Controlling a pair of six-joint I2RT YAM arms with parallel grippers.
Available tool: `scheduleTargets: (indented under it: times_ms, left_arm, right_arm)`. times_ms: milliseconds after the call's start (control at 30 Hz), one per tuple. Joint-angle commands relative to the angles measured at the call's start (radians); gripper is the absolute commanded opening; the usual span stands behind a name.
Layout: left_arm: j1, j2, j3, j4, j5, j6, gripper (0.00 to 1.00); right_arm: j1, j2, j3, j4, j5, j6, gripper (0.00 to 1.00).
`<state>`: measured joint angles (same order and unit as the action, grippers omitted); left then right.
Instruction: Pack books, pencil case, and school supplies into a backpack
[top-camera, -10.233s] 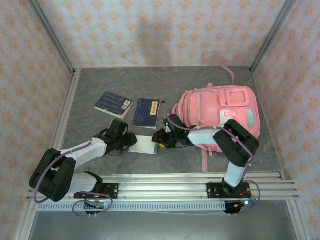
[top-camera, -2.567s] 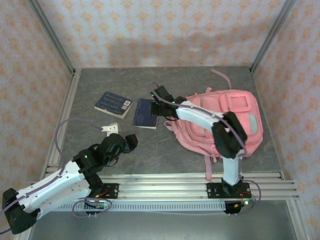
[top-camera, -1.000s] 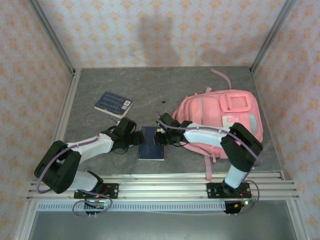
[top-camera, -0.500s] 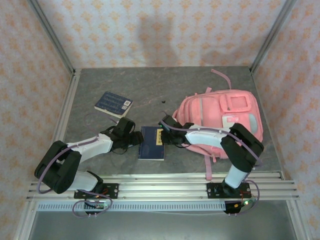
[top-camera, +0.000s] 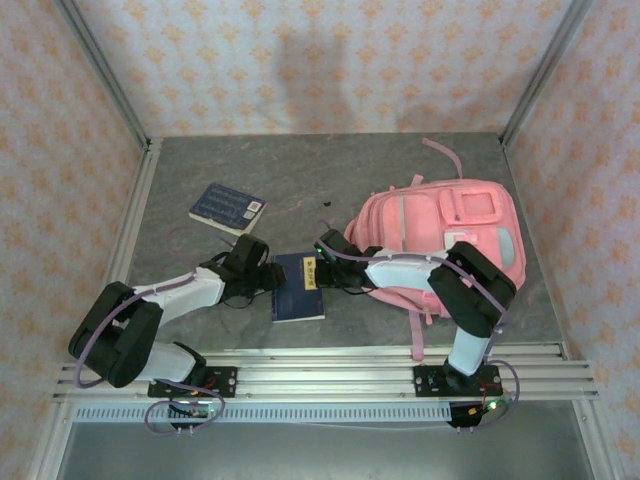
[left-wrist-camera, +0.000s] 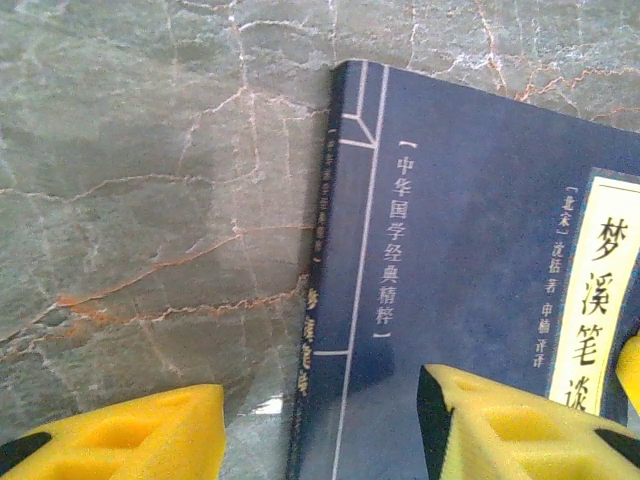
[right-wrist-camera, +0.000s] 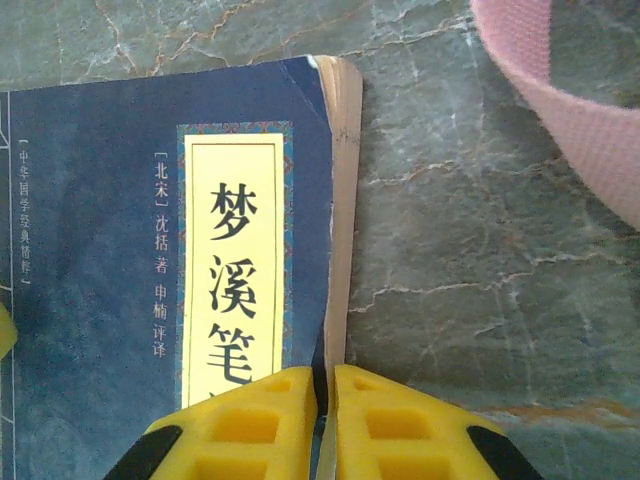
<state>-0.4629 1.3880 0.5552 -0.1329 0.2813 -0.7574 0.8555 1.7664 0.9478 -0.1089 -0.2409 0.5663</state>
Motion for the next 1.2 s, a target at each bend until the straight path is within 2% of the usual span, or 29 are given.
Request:
scheduleTargets:
  times_ms: [0,533,967,1167]
  left_arm:
    - [-0.063,0.048,-0.011,0.255,0.214,0.003,0.53]
    - [-0.089,-0.007,-0.007,0.265,0.236,-0.014,0.55]
    - [-0.089,-0.283,-0.075,0.302,0.196,-0.095,0.56]
    - [-0.089,-0.268,-0.095,0.305,0.179,-0.096,0.56]
  right_arm:
    - [-0.001,0.048,-0.029,-0.011,-0.022,0.019,0.12]
    - [-0.003,0.074,-0.052,0.055,-0.070,0.058,0.11]
    - [-0.023,0.061,-0.097,0.093,-0.077,0.080,0.10]
    - [-0.025,0.048,-0.105,0.100,-0.080,0.086,0.10]
